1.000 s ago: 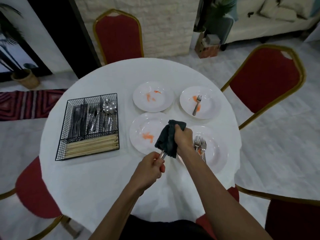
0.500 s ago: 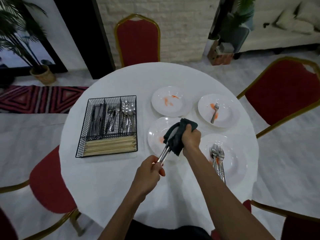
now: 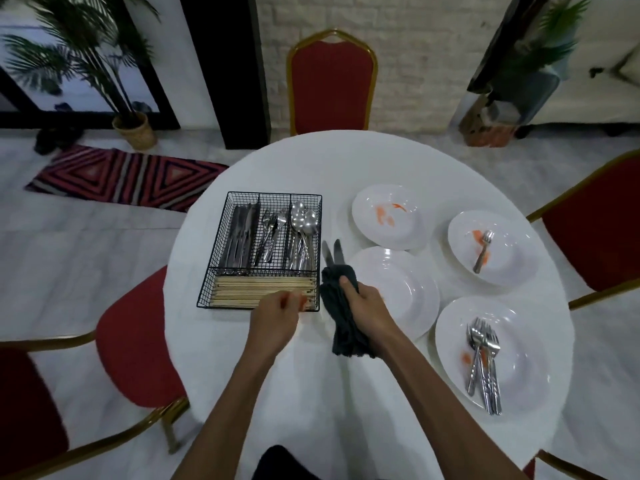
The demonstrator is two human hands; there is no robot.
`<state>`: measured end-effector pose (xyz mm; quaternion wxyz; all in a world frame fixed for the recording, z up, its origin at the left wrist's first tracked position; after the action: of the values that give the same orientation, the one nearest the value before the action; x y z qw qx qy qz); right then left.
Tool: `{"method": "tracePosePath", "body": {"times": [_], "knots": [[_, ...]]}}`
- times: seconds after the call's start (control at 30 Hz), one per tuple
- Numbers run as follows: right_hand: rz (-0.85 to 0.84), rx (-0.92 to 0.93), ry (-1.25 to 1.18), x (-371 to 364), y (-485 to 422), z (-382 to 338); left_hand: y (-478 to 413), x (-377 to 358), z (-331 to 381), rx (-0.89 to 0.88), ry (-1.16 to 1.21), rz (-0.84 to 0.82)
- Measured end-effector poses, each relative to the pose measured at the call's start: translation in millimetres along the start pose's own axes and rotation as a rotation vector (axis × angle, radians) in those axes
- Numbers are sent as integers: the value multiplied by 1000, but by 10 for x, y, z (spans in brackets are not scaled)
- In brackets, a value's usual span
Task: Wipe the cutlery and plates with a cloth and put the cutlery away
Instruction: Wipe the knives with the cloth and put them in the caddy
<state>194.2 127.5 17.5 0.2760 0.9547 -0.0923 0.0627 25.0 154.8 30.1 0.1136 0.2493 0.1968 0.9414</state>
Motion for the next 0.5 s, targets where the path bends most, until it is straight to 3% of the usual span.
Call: {"method": "tracePosePath", "body": {"times": [0.1,0.2,0.37,0.5], "knots": [[-175,5,27,-322,89,-55,-171,-69,96,122,340,-74],[-243,-3,-9,-542,102,-62,-283,-39,-28,240,506,-84],[-391,-7,109,-812,85,-18,-561,397,-249,275,653,13],[-281,28,116,-1018,-81,-122,-724,526,-334,258,566,28]]}}
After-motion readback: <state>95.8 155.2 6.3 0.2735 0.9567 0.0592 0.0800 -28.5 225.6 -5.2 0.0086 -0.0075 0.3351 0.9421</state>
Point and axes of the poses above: each hand's wrist, its own y-axis away from the middle knuckle, its own x-axis out of the back of the hand, z = x × y, the point moved 5 cm from there along -y, towards the middle knuckle, and after that the axes turned 3 degrees about -z, right-handed, at the moved point
